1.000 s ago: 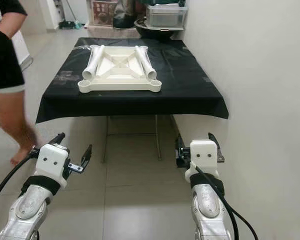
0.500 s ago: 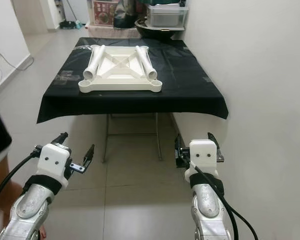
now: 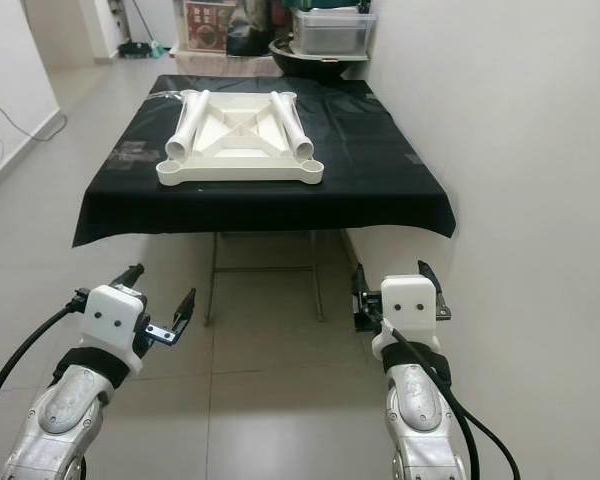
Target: Building children table
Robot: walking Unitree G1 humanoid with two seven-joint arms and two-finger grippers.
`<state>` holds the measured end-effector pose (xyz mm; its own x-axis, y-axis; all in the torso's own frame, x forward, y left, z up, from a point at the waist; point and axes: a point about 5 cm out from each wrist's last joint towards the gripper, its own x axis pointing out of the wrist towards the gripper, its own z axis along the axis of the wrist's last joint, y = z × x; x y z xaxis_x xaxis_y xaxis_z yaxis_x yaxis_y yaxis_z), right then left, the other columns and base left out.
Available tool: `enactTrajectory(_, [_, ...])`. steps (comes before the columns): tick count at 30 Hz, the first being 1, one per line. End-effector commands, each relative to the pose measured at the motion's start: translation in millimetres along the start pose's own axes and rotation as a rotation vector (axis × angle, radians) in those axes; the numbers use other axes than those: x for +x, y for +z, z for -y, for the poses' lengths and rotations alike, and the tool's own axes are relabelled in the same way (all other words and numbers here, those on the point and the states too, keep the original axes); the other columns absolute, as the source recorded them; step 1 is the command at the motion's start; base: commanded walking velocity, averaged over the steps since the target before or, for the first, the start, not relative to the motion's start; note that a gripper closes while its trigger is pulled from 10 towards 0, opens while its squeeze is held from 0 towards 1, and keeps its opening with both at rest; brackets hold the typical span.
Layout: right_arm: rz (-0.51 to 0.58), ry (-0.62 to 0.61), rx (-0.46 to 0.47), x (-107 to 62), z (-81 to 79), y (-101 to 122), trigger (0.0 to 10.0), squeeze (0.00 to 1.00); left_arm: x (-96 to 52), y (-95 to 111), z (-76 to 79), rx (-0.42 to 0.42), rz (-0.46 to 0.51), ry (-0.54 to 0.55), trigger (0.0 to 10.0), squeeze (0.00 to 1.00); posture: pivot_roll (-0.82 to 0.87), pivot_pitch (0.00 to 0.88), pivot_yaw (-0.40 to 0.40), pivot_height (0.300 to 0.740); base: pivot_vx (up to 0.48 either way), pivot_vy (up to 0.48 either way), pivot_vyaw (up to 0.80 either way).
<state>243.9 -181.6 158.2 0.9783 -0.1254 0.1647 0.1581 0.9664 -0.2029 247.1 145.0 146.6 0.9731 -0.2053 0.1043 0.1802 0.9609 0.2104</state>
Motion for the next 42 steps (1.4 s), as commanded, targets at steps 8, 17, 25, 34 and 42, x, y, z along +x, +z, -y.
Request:
enactTrajectory(8, [0.014, 0.002, -0.037, 5.4, 1.5, 3, 10.0, 0.0, 2.5, 5, 7.1, -0.061, 0.023, -0.031, 10.0, 0.0, 0.06, 0.0, -0.057, 0.74, 0.172, 0.0, 0.11])
enactTrajectory(17, [0.027, 0.002, -0.038, 8.3, 0.3, 6, 10.0, 0.0, 5.2, 3, 6.1, -0.069, 0.024, -0.025, 10.0, 0.0, 0.04, 0.0, -0.054, 0.74, 0.467, 0.0, 0.49])
enactTrajectory(25, [0.011, -0.008, -0.045, 13.0, 3.2, 2, 10.0, 0.0, 7.6, 6, 3.8, -0.06, 0.036, -0.035, 10.0, 0.0, 0.06, 0.0, -0.055, 0.74, 0.48, 0.0, 0.0])
enactTrajectory(34, [0.011, -0.007, -0.039, 19.9, 3.2, 3, 10.0, 0.0, 10.3, 6, 5.0, -0.062, 0.044, -0.036, 10.0, 0.0, 0.06, 0.0, -0.058, 0.74, 0.48, 0.0, 0.0])
enactTrajectory(42, [0.011, -0.039, -0.044, 26.8, 10.0, 2, 10.0, 0.0, 12.3, 5, 0.5, -0.05, 0.047, -0.036, 10.0, 0.0, 0.07, 0.0, -0.052, 0.74, 0.48, 0.0, 0.0])
